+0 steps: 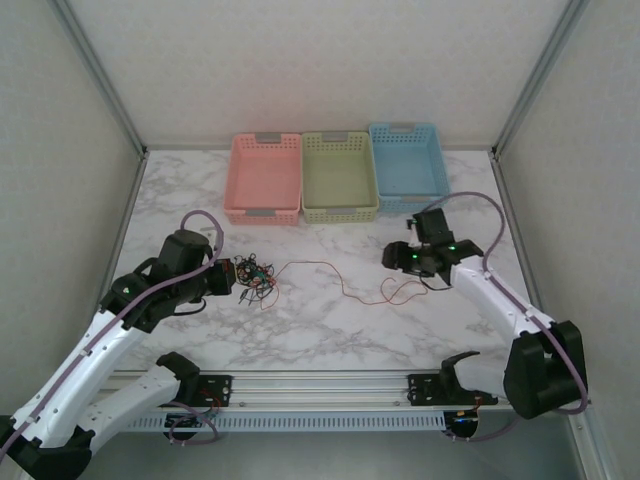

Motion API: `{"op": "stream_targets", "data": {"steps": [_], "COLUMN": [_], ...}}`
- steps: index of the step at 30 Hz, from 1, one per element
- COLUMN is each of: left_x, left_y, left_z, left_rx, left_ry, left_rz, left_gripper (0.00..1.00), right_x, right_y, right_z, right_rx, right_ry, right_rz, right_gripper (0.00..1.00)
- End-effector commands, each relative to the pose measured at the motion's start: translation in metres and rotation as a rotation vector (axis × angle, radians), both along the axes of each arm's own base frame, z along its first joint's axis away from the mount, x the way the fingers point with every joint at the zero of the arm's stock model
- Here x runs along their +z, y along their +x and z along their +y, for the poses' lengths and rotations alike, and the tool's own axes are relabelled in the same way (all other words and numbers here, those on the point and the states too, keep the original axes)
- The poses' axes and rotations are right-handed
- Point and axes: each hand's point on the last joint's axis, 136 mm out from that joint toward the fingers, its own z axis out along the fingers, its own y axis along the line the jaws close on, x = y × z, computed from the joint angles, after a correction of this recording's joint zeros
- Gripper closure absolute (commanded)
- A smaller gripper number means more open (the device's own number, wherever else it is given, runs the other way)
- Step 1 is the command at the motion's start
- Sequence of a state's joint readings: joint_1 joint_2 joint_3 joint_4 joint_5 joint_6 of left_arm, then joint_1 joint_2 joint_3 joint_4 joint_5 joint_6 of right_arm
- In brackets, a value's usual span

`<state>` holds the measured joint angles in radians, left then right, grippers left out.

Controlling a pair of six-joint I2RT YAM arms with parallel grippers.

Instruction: Untangle the cables

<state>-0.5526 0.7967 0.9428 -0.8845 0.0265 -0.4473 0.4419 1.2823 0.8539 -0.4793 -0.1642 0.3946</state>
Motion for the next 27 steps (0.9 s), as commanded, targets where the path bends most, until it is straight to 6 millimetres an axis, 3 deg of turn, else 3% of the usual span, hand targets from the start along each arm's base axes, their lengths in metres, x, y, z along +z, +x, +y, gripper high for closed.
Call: {"op": "stream_targets", "data": {"steps": [1, 7, 11, 16, 20, 27], "left_x": [0.005, 0.006, 0.006, 0.006, 0.006, 0.004], "left_y": [0.001, -0.001, -0.001, -0.002, -0.002, -0.002], "left_z": [-0.005, -0.006, -0.006, -0.006, -0.007, -0.006], "left_rx": [-0.022, -0.034, -0.034, -0.038, -0.038, -0.040], "left_ry": [-0.031, -0.033, -0.035, -0.037, -0.039, -0.036], "left_rz": [-0.028, -0.023, -0.024, -0.022, -0.022, -0.020], "left_gripper": [1.00, 1.00, 1.00, 1.00, 1.00, 1.00], "right_x": [0.017, 0.020, 0.008, -0.015, -0.026, -0.039], "right_y": [-0.004, -0.020, -0.021, -0.020, -0.023, -0.003], "right_z": [0.071, 0.151, 0.178, 0.191, 0.205, 0.218], "right_rx": [0.288, 0.734, 0.932, 1.158, 1.271, 1.307], "right_ry": [0.027, -0.015, -0.029, -0.111, -0.079, -0.143], "right_rz": [-0.116, -0.320, -0.381, -0.440, -0.482, -0.548], "right_gripper": [0.44, 0.37, 0.33, 0.33, 0.33, 0.37]}}
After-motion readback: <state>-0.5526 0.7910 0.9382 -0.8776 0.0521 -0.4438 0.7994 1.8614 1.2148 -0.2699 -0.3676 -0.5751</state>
